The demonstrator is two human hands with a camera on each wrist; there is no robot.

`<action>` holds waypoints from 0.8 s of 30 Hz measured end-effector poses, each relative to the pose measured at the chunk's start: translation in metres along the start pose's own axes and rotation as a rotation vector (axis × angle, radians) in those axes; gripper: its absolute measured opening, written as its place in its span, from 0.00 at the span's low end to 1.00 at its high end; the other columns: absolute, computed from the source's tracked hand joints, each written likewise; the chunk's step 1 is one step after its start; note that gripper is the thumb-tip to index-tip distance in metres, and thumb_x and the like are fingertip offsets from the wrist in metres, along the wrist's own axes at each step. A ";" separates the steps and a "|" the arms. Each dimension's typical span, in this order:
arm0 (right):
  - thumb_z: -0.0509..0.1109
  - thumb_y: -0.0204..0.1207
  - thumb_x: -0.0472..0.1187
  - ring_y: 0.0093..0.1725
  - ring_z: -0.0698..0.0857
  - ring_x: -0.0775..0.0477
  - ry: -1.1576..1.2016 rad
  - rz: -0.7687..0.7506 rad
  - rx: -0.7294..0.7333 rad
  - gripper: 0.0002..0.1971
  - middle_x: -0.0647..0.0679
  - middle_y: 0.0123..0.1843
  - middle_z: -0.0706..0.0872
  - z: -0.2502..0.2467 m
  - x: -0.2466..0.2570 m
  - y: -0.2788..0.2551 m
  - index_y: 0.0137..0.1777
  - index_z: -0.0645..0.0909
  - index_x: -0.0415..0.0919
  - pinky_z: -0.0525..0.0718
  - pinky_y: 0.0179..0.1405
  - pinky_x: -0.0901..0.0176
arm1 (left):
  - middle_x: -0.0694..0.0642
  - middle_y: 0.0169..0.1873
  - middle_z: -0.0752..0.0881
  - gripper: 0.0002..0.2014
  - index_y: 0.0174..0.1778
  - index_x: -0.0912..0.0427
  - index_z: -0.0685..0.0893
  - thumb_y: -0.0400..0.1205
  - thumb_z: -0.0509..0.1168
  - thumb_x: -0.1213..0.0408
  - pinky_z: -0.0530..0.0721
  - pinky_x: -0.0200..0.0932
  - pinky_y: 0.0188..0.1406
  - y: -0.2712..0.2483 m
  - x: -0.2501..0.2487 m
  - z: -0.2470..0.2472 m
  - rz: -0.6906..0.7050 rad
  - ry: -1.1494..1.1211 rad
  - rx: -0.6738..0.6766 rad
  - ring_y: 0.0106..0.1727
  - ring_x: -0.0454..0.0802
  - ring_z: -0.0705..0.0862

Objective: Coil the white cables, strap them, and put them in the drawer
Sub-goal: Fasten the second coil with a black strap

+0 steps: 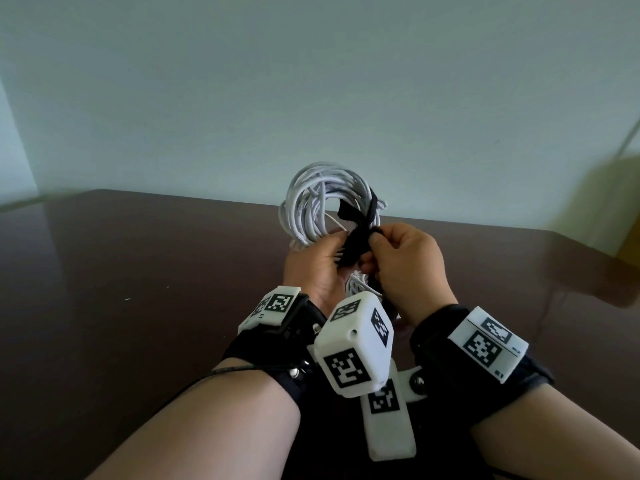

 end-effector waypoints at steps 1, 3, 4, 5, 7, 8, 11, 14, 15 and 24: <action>0.65 0.79 0.37 0.23 0.82 0.59 -0.015 -0.002 -0.025 0.10 0.50 0.27 0.86 -0.002 -0.001 0.001 0.37 0.82 0.46 0.82 0.30 0.61 | 0.61 0.27 0.83 0.09 0.30 0.67 0.82 0.76 0.64 0.81 0.85 0.40 0.27 0.002 0.001 0.001 0.007 -0.004 0.018 0.30 0.52 0.83; 0.67 0.77 0.38 0.26 0.83 0.55 -0.026 0.001 -0.060 0.08 0.51 0.28 0.87 -0.004 -0.003 0.002 0.37 0.83 0.48 0.85 0.35 0.57 | 0.59 0.25 0.84 0.16 0.23 0.63 0.84 0.74 0.64 0.82 0.86 0.39 0.27 0.004 -0.001 0.002 0.033 0.006 0.053 0.30 0.51 0.84; 0.69 0.76 0.39 0.28 0.84 0.53 -0.025 0.000 -0.070 0.08 0.51 0.28 0.87 -0.005 -0.003 0.003 0.37 0.82 0.49 0.86 0.37 0.55 | 0.58 0.25 0.85 0.18 0.21 0.60 0.85 0.74 0.65 0.82 0.86 0.40 0.28 0.005 -0.001 0.002 0.049 0.018 0.070 0.31 0.51 0.85; 0.69 0.75 0.39 0.29 0.85 0.51 -0.025 -0.006 -0.078 0.07 0.51 0.29 0.87 -0.005 -0.003 0.003 0.36 0.82 0.49 0.86 0.38 0.54 | 0.57 0.25 0.85 0.16 0.21 0.59 0.86 0.72 0.67 0.81 0.86 0.40 0.28 0.005 -0.001 0.003 0.061 0.036 0.086 0.31 0.51 0.85; 0.70 0.73 0.38 0.33 0.85 0.49 -0.042 -0.028 -0.104 0.07 0.49 0.31 0.87 -0.007 -0.001 0.003 0.36 0.79 0.50 0.85 0.39 0.55 | 0.58 0.27 0.86 0.07 0.26 0.60 0.86 0.63 0.72 0.77 0.86 0.41 0.29 0.005 -0.001 0.004 0.084 0.061 0.100 0.33 0.52 0.86; 0.70 0.72 0.36 0.33 0.84 0.48 -0.048 -0.039 -0.118 0.07 0.48 0.32 0.87 -0.008 -0.001 0.002 0.37 0.78 0.50 0.83 0.38 0.56 | 0.59 0.29 0.87 0.06 0.29 0.62 0.86 0.60 0.72 0.75 0.86 0.41 0.30 0.003 -0.002 0.005 0.093 0.073 0.110 0.34 0.52 0.87; 0.71 0.71 0.36 0.32 0.82 0.49 -0.007 -0.031 -0.119 0.06 0.48 0.31 0.85 -0.009 -0.004 0.003 0.39 0.80 0.48 0.83 0.38 0.55 | 0.63 0.38 0.89 0.21 0.45 0.67 0.86 0.55 0.76 0.70 0.88 0.52 0.45 0.003 -0.005 0.003 0.156 0.158 0.104 0.43 0.59 0.89; 0.73 0.72 0.39 0.27 0.81 0.54 0.065 0.021 -0.103 0.01 0.52 0.28 0.85 -0.007 -0.010 0.003 0.41 0.85 0.45 0.83 0.36 0.56 | 0.66 0.45 0.90 0.26 0.53 0.68 0.84 0.60 0.79 0.64 0.84 0.68 0.57 0.002 -0.009 0.000 0.230 0.263 0.069 0.50 0.65 0.89; 0.74 0.72 0.39 0.26 0.81 0.54 0.097 0.042 -0.098 0.01 0.51 0.27 0.85 -0.005 -0.012 0.003 0.41 0.86 0.45 0.83 0.35 0.55 | 0.67 0.44 0.89 0.27 0.53 0.68 0.83 0.60 0.78 0.63 0.84 0.69 0.56 0.001 -0.010 -0.001 0.249 0.291 0.051 0.50 0.65 0.89; 0.76 0.68 0.51 0.37 0.88 0.45 0.254 0.114 0.101 0.11 0.44 0.34 0.91 0.015 -0.012 -0.006 0.34 0.90 0.43 0.88 0.51 0.44 | 0.53 0.38 0.86 0.11 0.45 0.51 0.75 0.75 0.70 0.69 0.82 0.36 0.33 -0.007 -0.029 0.001 0.413 0.628 0.002 0.38 0.50 0.86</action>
Point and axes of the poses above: each hand's wrist, its own y-axis towards the middle knuckle, its own z-axis out of the palm, x = y × z, the point moved 7 cm from there along y, towards the middle knuckle
